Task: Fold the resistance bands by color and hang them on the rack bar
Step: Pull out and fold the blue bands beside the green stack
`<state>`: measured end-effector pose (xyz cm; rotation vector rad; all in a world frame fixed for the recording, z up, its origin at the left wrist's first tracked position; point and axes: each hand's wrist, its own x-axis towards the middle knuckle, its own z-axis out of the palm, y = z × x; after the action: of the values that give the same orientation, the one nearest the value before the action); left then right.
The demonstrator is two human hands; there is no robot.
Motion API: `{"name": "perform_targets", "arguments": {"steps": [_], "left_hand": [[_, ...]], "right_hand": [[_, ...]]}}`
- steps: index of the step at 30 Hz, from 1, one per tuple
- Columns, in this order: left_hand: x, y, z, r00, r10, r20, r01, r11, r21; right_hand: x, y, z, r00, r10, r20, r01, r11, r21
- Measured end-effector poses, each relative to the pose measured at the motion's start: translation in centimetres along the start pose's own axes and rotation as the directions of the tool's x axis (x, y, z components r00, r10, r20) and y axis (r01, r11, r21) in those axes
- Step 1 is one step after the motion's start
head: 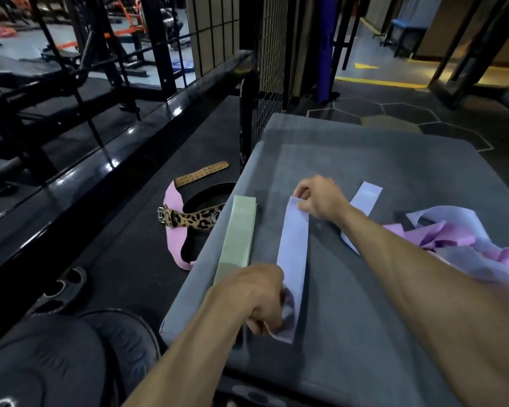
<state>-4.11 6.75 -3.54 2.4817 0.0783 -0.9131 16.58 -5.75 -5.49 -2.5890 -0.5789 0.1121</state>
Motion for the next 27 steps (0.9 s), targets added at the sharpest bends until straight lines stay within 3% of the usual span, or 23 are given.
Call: {"name": "perform_targets", "arguments": {"steps": [11,15,20,24,27], "left_hand": [[-0.1,0.0,0.0,0.997,0.048,-0.062,-0.037,0.987,0.158],[-0.3,0.2,-0.3,0.985,0.095,-0.146,-0.067,0.98,0.185],[-0.9,0.6,-0.4,0.96,0.122,-0.252,-0.079,0.981,0.175],[-1.2,0.3,0.0,0.955,0.111,-0.273,-0.07,0.985,0.157],[-1.3,0.2,0.1,0.941,0.142,-0.308,-0.119,0.989,0.092]], "right_hand": [[-1.4,0.7,1.2,0.995,0.058,-0.075,-0.062,0.997,-0.05],[-5.2,2.5,-2.2,0.949,0.173,-0.262,-0.223,0.96,-0.172],[-10.2,5.0,-2.3,0.902,0.405,-0.153,-0.431,0.813,-0.39],[-11.6,4.8,-1.3,0.917,0.351,-0.191,-0.399,0.837,-0.376],[-12.4,4.0,-2.7,0.929,0.324,-0.182,-0.35,0.927,-0.134]]}}
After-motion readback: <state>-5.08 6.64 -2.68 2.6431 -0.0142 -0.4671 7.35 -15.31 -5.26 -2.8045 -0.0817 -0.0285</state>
